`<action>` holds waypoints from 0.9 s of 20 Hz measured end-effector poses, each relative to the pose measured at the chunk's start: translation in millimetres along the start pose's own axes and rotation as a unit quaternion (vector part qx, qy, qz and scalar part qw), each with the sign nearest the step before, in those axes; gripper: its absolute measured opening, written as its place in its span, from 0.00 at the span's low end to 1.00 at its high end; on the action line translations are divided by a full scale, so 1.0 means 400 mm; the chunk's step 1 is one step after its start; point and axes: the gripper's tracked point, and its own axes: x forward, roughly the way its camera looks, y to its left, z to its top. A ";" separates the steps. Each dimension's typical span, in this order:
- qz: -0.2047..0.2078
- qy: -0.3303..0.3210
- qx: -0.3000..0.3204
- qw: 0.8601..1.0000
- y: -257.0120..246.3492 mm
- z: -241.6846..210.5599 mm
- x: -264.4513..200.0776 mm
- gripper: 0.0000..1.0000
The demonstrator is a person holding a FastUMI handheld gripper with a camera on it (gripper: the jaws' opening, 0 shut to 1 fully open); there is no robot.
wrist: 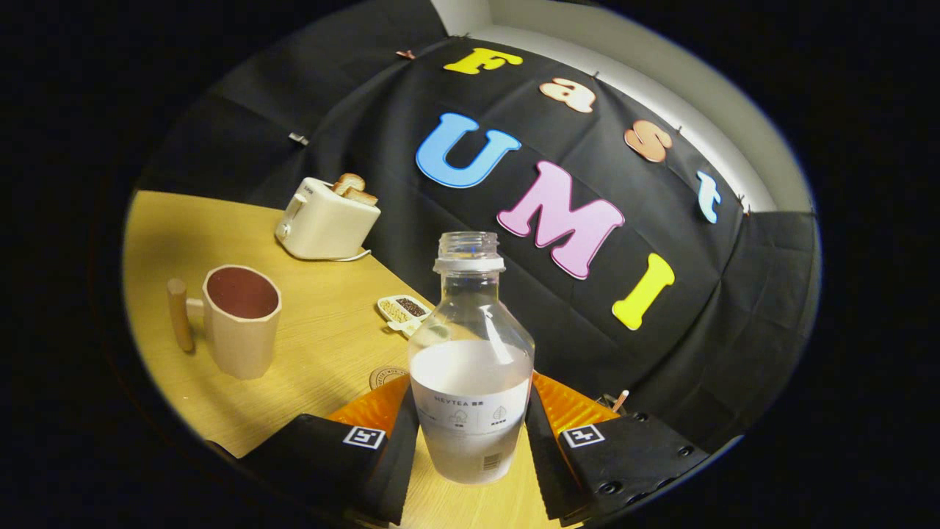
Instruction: Take the bottle from table, then pour the juice into the cup, finally place the bottle on the coaster
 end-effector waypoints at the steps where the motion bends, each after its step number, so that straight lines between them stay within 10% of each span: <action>1: 0.007 -0.003 -0.013 1.000 0.012 0.004 0.006 0.72; 18: 0.096 -0.001 -0.233 0.968 0.175 0.015 0.070 0.72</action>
